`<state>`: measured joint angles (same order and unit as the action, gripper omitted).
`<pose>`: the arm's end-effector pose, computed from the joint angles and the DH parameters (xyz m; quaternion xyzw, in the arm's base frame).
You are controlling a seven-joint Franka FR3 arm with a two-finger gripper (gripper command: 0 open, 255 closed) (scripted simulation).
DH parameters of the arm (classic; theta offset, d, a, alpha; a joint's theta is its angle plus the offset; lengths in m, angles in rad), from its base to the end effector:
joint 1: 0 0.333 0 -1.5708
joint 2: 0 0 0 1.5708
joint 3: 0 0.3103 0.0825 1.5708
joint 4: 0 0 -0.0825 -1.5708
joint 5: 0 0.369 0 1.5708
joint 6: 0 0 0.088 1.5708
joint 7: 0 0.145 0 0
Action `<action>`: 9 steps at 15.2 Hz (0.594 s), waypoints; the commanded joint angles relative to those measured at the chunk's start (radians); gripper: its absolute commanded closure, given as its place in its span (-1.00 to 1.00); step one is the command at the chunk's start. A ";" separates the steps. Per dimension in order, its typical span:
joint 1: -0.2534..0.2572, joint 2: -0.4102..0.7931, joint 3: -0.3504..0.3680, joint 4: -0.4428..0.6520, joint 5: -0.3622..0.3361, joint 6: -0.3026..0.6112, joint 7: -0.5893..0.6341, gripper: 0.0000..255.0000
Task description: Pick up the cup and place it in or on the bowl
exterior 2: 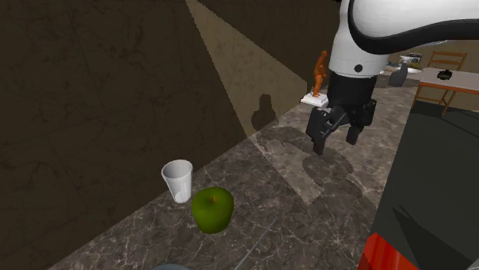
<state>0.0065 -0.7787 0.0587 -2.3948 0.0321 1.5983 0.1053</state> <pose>0.2978 0.0271 0.5304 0.9995 -0.0293 -0.0089 0.0053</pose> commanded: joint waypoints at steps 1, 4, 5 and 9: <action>0.000 0.000 0.000 0.000 0.000 0.000 0.000 -1.00; 0.010 0.091 0.036 0.016 0.032 0.071 0.043 -1.00; 0.013 0.122 0.048 0.025 0.042 0.094 0.057 -1.00; 0.024 0.256 0.092 0.070 0.072 0.180 0.112 -1.00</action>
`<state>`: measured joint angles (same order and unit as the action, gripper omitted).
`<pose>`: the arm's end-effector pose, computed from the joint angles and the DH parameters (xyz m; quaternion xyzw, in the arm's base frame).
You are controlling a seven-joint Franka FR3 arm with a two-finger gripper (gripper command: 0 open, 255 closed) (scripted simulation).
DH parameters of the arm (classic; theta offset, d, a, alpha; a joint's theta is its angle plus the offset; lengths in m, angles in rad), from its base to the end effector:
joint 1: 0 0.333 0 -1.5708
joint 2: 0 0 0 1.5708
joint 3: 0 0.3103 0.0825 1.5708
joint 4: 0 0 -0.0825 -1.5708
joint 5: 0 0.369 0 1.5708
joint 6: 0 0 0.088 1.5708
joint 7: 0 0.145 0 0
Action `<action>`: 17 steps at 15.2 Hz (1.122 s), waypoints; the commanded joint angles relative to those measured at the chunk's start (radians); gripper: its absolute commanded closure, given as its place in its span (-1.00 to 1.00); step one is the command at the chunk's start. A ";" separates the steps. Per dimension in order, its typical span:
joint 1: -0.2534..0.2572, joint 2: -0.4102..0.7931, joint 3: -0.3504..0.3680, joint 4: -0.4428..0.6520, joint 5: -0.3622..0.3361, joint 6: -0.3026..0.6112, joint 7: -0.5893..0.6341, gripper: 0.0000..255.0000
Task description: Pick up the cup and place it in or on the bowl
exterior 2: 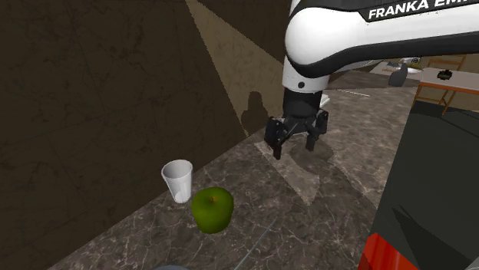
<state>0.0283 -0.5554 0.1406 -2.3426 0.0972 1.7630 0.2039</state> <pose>0.3623 0.0783 0.4920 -0.9991 0.0384 0.0156 0.0080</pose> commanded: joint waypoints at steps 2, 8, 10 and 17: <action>0.007 0.102 0.031 0.048 0.018 0.054 0.041 -1.00; 0.019 0.320 0.089 0.169 0.028 0.152 0.123 -1.00; 0.024 0.396 0.105 0.219 0.023 0.177 0.152 -1.00; 0.054 0.667 0.144 0.435 -0.015 0.230 0.253 -1.00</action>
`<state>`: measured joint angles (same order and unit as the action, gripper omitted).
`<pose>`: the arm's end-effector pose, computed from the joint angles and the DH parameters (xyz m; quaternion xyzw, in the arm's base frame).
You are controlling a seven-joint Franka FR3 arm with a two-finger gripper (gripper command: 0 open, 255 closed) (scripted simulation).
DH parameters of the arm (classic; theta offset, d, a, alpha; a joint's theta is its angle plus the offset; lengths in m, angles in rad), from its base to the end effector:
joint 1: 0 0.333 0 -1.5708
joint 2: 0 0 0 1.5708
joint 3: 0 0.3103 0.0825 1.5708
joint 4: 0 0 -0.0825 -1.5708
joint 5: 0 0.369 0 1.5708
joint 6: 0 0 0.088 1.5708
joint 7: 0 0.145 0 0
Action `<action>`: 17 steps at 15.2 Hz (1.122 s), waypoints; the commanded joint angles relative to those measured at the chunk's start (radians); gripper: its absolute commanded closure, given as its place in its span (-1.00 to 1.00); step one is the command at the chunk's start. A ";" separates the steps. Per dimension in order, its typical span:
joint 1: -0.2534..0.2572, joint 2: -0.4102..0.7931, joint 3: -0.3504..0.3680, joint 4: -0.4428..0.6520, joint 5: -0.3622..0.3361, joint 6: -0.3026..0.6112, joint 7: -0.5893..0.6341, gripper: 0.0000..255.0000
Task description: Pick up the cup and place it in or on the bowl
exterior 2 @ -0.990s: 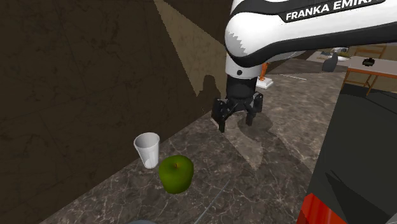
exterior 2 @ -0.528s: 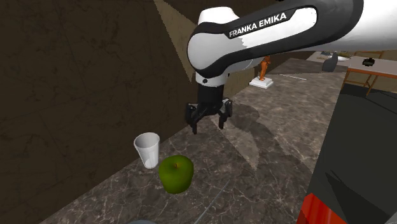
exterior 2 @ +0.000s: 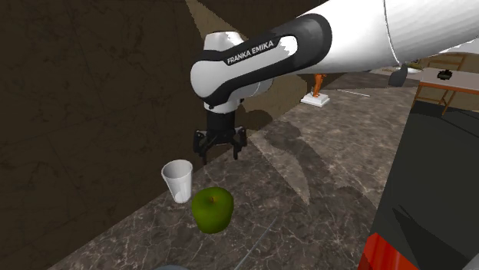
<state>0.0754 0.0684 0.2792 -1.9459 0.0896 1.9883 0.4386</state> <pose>0.5194 0.1997 0.4078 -0.9968 0.0607 0.0303 0.0417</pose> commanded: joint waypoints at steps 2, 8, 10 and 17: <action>0.021 0.122 0.011 0.113 -0.023 0.009 0.046 -1.00; 0.075 0.364 0.012 0.374 -0.068 -0.011 0.116 -1.00; 0.077 0.372 0.011 0.358 -0.069 0.013 0.117 -1.00; 0.084 0.396 0.009 0.318 -0.075 0.077 0.120 -1.00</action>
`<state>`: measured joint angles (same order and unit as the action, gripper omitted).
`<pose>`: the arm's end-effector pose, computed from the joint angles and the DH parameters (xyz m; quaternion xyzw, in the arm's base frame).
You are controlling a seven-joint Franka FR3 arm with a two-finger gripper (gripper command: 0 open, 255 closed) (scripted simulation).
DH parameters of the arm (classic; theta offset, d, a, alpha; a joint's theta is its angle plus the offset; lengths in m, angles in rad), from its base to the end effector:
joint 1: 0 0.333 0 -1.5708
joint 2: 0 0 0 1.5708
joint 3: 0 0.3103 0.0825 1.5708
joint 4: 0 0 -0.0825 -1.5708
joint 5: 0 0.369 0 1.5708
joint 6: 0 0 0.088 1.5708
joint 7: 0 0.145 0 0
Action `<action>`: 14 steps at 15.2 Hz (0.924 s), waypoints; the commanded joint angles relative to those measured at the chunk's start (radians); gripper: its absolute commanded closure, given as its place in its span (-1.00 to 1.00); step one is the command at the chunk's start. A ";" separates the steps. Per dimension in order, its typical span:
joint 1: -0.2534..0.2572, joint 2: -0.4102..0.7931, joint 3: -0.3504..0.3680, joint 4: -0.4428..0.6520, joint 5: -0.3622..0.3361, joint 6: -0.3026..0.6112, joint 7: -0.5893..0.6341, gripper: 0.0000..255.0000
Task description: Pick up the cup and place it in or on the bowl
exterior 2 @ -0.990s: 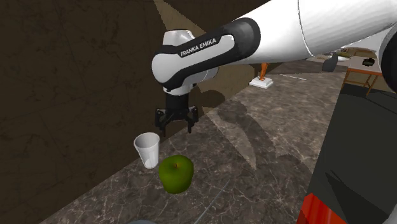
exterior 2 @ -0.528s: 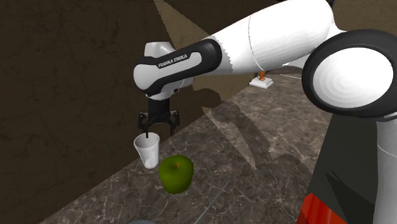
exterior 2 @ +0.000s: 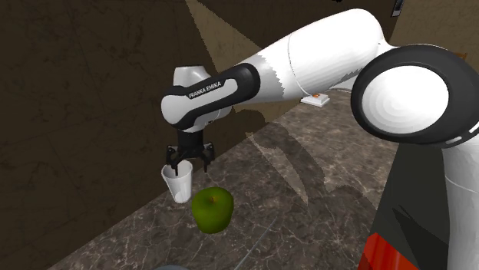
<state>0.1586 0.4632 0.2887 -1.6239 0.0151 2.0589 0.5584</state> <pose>0.6006 0.2692 0.3271 -0.9948 0.0730 0.0383 0.0593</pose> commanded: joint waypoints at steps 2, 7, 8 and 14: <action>0.001 0.002 0.000 -0.004 0.000 0.006 0.000 -1.00; 0.001 0.002 0.000 -0.004 0.000 0.006 0.000 1.00; 0.001 0.002 0.000 -0.004 0.000 0.006 0.000 1.00; 0.000 0.001 0.000 -0.004 0.000 0.005 0.000 1.00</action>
<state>0.1585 0.4637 0.2881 -1.6273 0.0146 2.0644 0.5586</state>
